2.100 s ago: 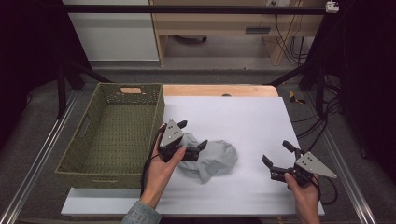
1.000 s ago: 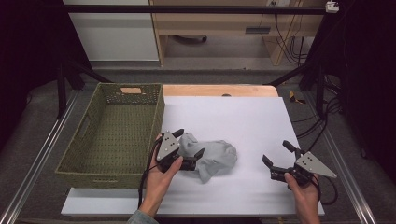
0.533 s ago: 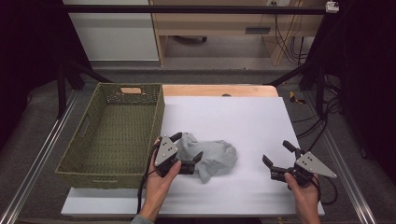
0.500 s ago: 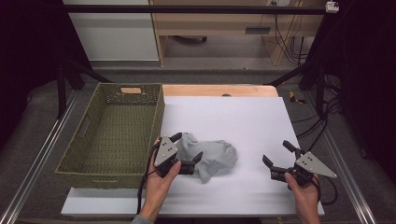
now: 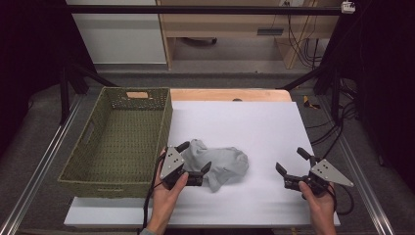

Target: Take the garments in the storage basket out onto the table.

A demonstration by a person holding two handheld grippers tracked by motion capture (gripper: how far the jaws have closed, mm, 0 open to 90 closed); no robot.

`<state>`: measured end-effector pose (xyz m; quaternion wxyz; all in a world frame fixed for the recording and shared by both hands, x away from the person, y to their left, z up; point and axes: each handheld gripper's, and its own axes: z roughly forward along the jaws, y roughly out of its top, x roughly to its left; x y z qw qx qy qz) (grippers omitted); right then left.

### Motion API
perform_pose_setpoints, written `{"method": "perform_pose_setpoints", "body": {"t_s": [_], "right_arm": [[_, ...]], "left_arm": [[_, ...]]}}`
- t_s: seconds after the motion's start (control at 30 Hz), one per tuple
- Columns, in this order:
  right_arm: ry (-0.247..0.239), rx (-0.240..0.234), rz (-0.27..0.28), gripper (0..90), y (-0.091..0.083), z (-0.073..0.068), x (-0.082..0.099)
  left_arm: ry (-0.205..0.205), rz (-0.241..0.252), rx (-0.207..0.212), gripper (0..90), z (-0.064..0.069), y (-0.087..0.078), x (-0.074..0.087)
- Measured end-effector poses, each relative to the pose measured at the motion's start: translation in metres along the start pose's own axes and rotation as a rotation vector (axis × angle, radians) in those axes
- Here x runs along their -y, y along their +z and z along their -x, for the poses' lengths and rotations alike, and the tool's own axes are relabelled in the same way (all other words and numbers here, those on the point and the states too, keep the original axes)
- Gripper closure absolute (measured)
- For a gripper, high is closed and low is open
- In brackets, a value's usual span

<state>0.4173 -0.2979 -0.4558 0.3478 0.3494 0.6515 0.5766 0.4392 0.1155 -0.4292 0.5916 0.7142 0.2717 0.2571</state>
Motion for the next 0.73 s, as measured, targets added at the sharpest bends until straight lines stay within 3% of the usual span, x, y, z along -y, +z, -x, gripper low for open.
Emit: {"method": "perform_pose_setpoints", "body": {"t_s": [0.5,0.73], "right_arm": [[0.004,0.005,-0.009,5.9,-0.0029,0.002,0.0006],[0.006,0.007,-0.009,5.9,-0.0031,0.0021,0.0005]], "left_arm": [[-0.021,0.031,-0.004,2.7,-0.001,-0.0065,0.0072],[-0.016,0.025,0.028,2.7,-0.0008,-0.0055,0.0094]]}}
